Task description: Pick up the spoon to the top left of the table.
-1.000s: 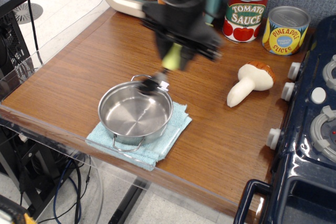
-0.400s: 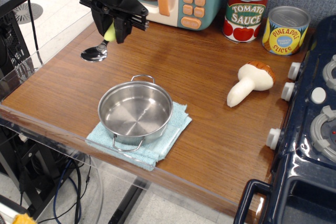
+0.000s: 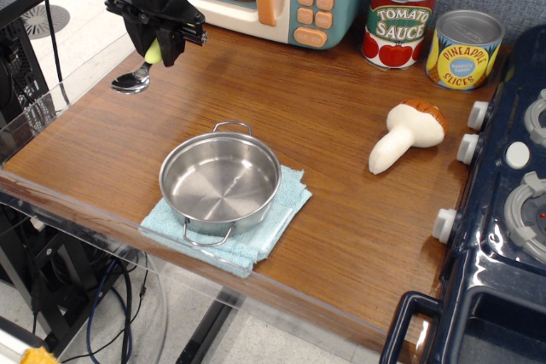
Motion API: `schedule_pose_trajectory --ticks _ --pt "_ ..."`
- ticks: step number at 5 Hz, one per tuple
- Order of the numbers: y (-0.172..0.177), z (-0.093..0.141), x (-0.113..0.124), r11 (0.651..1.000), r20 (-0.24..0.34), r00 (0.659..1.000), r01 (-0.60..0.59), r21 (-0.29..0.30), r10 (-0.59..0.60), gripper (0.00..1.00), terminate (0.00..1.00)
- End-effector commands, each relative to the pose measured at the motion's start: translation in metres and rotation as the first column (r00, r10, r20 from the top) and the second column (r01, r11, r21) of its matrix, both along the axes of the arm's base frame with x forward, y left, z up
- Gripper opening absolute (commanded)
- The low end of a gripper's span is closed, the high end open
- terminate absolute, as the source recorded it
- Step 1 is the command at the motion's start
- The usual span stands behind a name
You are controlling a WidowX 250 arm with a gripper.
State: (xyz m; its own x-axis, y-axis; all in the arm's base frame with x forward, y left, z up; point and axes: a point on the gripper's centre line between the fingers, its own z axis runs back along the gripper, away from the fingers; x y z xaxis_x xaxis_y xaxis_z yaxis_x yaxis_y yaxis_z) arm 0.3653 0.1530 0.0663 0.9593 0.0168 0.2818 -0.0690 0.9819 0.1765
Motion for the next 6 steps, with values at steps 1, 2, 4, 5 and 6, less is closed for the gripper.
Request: schedule_pose_trajectory --ticks 1,2,4,5,6 --pt "0.025 -0.003 0.024 0.999 0.053 0.998 0.029 0.019 -0.030 0.00 0.00" --pt "0.036 -0.011 0.028 1.000 0.033 0.999 0.021 0.022 -0.022 0.00 0.00" --pt "0.042 -0.024 0.024 1.000 -0.007 1.000 0.007 -0.007 -0.008 0.00 0.00" --pt "0.041 -0.023 0.025 1.000 -0.015 1.000 0.020 -0.020 -0.020 1.00 0.00" --pt "0.039 -0.023 0.025 0.999 -0.023 0.999 0.034 -0.023 -0.034 1.00 0.00"
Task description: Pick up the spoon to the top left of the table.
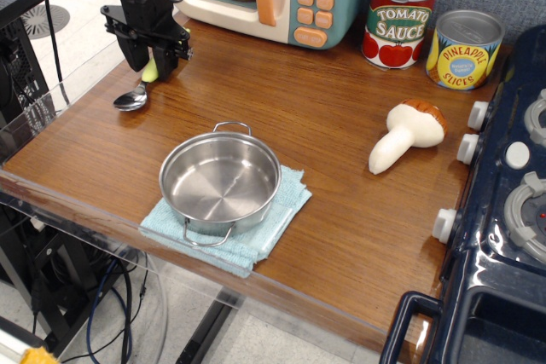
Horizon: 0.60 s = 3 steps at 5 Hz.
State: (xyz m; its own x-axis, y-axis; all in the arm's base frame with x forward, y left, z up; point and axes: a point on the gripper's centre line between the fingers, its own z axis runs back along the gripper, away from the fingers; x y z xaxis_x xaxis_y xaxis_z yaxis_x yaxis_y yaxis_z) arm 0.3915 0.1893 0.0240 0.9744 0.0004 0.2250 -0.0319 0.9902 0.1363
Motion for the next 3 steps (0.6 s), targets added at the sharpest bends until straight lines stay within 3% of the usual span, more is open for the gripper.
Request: schedule_pose_trajectory --ticks 1,3 --pt "0.000 0.023 -0.004 0.999 0.019 1.000 0.003 0.038 -0.004 1.00 0.00" --pt "-0.006 0.067 -0.014 0.997 0.079 0.996 -0.040 0.069 0.035 1.00 0.00"
